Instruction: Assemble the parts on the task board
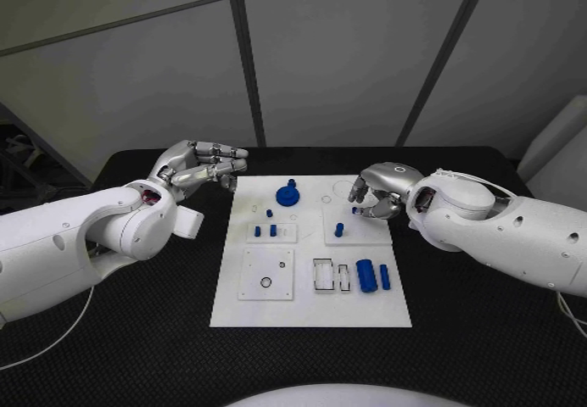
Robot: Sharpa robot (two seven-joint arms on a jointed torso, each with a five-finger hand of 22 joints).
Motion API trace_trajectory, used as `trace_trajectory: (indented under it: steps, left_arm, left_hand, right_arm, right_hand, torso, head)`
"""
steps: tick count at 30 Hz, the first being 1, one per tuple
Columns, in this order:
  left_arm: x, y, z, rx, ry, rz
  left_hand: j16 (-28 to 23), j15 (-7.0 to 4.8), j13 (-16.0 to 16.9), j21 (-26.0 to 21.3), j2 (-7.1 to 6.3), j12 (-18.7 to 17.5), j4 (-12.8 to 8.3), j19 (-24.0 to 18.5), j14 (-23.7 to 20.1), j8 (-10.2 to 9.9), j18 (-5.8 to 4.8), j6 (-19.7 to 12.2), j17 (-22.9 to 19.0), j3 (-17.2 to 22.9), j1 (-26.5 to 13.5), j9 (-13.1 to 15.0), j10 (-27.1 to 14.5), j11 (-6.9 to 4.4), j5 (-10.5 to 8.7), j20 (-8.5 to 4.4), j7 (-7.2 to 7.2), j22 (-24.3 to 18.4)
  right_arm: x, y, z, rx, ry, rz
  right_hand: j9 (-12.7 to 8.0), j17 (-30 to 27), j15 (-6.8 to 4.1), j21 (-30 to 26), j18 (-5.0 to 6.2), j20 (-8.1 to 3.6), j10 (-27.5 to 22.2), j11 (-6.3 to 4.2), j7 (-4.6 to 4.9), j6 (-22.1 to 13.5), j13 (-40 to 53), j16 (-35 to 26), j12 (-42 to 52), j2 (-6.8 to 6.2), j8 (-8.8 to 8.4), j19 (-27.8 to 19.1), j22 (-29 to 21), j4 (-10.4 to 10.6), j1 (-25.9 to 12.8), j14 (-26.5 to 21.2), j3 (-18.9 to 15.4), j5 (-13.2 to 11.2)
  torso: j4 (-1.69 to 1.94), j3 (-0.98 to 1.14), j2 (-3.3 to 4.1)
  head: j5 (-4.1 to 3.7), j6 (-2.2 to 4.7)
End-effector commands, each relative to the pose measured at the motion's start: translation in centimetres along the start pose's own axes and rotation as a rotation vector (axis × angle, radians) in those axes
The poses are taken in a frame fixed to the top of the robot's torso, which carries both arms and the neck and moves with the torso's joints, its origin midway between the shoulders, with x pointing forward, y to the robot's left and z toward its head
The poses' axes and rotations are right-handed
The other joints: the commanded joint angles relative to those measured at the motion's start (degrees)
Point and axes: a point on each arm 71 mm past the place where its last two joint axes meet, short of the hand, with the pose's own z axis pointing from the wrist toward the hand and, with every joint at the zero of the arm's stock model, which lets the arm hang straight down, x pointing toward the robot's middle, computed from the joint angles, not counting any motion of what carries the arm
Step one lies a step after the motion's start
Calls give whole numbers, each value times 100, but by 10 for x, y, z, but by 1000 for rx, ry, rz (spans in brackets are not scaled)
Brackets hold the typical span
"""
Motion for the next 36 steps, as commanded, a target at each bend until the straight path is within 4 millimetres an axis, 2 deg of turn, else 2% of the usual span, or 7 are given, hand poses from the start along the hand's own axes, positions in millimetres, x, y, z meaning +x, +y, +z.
trace_trajectory:
  steps: [1,16,25,32,36]
  left_arm:
    - [0,-3,0,32,-3,-56]
    - [1,-3,0,26,-4,-60]
    - [1,-2,0,22,-5,-60]
    - [1,-2,0,18,-5,-60]
    - [0,-1,0,16,-6,-60]
  left_hand:
    - [-25,-14,9,-26,70,18,-18,-39,-36,27,-47,55,-5,-2,-1,-6,10,-9,-31,2,3,-7]
    - [-47,-12,12,-48,86,26,-29,-38,-40,23,-48,45,-26,-7,10,-11,-8,-5,-31,0,10,-22]
    - [-55,-11,13,-55,94,29,-32,-38,-41,21,-49,40,-33,-7,14,-13,-16,-2,-30,0,14,-27]
    - [-63,-10,14,-64,105,32,-39,-37,-42,19,-50,35,-42,-6,23,-15,-26,0,-29,-1,17,-33]
    - [-70,-9,14,-70,111,35,-46,-36,-43,16,-50,30,-49,-6,30,-17,-35,3,-29,-1,21,-38]
  right_arm:
    - [2,-1,2,6,14,-29]
    - [17,-1,6,14,56,-29]
    - [24,1,7,13,74,-24]
    - [26,2,8,13,79,-22]
    - [26,2,8,22,65,-29]
  right_hand:
    - [5,28,47,53,-95,2,-35,-16,0,-22,7,43,-17,-36,-7,48,45,5,-9,318,49,-7]
    - [27,119,38,266,-123,2,39,-34,-17,52,22,184,12,21,20,93,287,-42,58,300,204,59]
    - [63,160,-5,496,-166,-26,207,-96,-77,205,53,262,76,107,80,198,571,-100,113,293,338,-24]
    - [125,217,-77,652,-192,-84,439,-186,-163,439,116,340,168,272,185,262,758,-178,187,297,450,-72]
    - [171,244,-122,752,-209,-133,582,-230,-198,571,171,380,210,392,246,299,875,-307,310,299,566,-187]
  torso:
    - [3,1,6]
    - [0,5,1]
    - [-9,5,2]
    - [1,6,3]
    - [-2,6,1]
  head:
    - [-17,-5]
    - [-15,-38]
    - [-2,-56]
    - [-11,-72]
    - [-15,-77]
